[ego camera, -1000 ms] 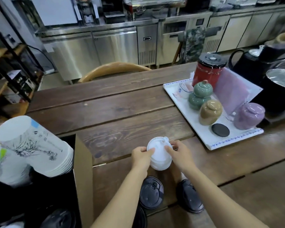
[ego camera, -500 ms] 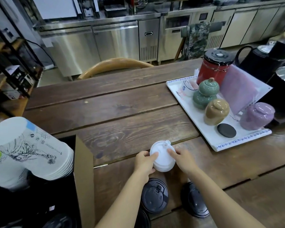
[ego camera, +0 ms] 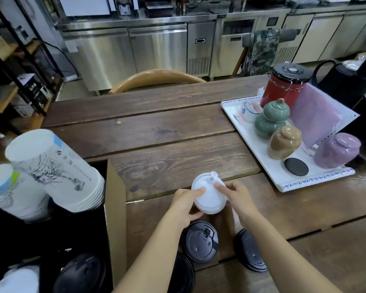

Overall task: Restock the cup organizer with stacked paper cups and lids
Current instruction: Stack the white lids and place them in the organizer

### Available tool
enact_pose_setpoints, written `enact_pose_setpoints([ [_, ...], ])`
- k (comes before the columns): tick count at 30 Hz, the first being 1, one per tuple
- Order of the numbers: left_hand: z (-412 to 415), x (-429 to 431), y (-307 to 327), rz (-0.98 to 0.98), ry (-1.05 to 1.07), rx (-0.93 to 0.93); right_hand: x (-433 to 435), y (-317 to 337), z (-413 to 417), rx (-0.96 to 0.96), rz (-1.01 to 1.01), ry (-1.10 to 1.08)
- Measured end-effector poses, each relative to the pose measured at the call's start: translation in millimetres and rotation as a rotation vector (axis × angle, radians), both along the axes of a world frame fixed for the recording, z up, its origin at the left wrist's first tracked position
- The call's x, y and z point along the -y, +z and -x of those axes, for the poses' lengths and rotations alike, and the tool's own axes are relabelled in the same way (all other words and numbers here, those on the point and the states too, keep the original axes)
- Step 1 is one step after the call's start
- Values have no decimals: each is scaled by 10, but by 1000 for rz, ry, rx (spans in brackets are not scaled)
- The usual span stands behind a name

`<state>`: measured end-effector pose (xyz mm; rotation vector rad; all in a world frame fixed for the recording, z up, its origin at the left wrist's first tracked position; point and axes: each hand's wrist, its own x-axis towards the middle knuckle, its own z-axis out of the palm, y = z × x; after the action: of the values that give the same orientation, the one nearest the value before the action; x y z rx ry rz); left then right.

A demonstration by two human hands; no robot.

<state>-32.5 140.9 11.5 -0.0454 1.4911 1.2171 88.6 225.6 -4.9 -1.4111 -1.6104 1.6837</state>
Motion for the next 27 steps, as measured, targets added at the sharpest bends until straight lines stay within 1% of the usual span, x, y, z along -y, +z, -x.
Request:
enact_pose_setpoints([
  [3,47,138,143,-49,53,36,73,146,62,-77,-5,4],
  [6,101,294,329,-100,139,27,167,327,149,-160,-35,34],
  [10,133,600,582,-166,183,-64,337,569,277,-248,-96,119],
  [16,69,1203,856,-241,325,-201,782,846,406,-344,-140,261],
  [21,-3,1781,1043,-245,478,-339,1249,1051,579,-407,-152,417],
  [24,19,2139,1114,-221,550,-413,1552,1131,727,-406,-138,532],
  [27,102,2460,1143,-185,647,-438,1829,1168,921,-378,-148,634],
])
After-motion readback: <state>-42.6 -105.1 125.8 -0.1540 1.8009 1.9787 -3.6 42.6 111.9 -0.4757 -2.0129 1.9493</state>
